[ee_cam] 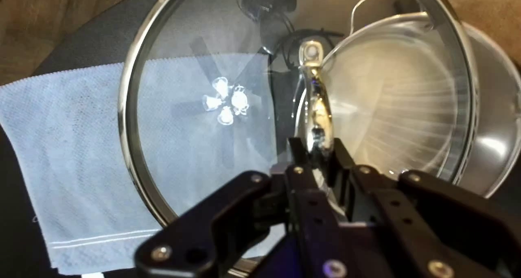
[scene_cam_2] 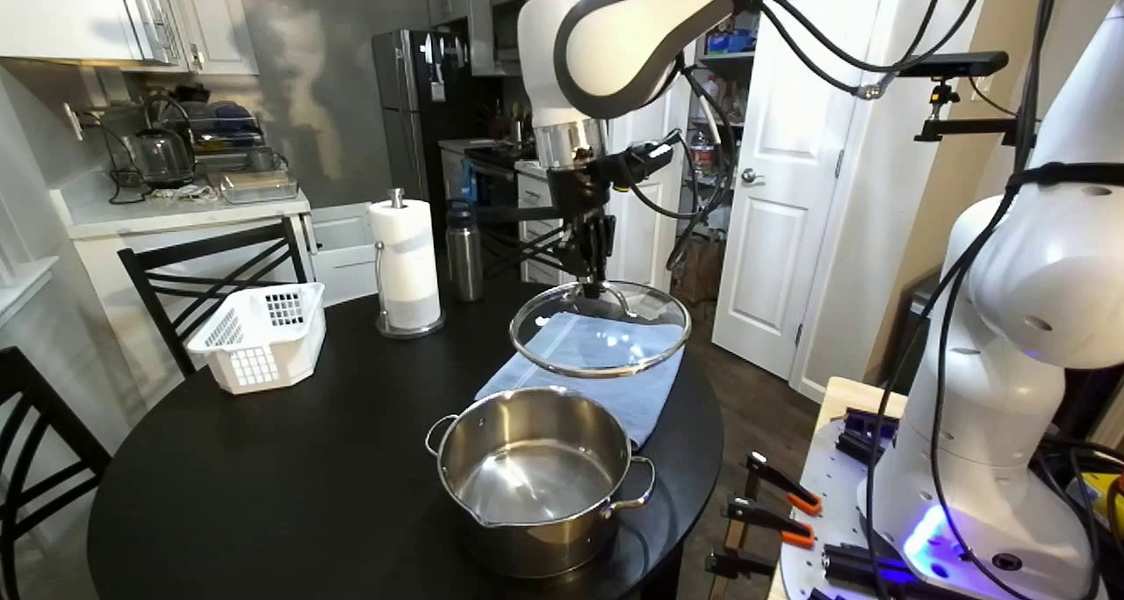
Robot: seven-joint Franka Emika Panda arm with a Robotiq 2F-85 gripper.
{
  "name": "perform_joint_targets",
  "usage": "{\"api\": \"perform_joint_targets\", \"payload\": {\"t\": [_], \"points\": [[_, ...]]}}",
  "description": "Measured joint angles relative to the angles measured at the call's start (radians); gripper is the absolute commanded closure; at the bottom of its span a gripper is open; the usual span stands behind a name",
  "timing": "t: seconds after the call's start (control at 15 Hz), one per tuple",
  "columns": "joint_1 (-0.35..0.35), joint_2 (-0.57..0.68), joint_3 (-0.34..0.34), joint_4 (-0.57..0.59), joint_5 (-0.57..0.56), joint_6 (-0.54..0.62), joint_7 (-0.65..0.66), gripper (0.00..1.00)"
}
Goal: Take the lid off of the pot
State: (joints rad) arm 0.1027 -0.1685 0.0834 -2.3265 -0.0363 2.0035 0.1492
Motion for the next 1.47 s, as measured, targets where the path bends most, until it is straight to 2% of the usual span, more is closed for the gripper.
{"api": "perform_joint_targets", "payload": {"t": [0.33,0.67,1.13,1.47], "points": [[-0.094,0.024,-0.108,-0.052,0.023,0.204,-0.017,0.96],[-0.141,0.124,-0.158,-0.059,0.076,0.315,-0.017,0.96],[-0.172,0.306,-0.176,0.019,0.229,0.347,-0.029,0.96],[-0.201,0.349,-0.201,0.046,0.226,0.354,-0.027,0.96]]}}
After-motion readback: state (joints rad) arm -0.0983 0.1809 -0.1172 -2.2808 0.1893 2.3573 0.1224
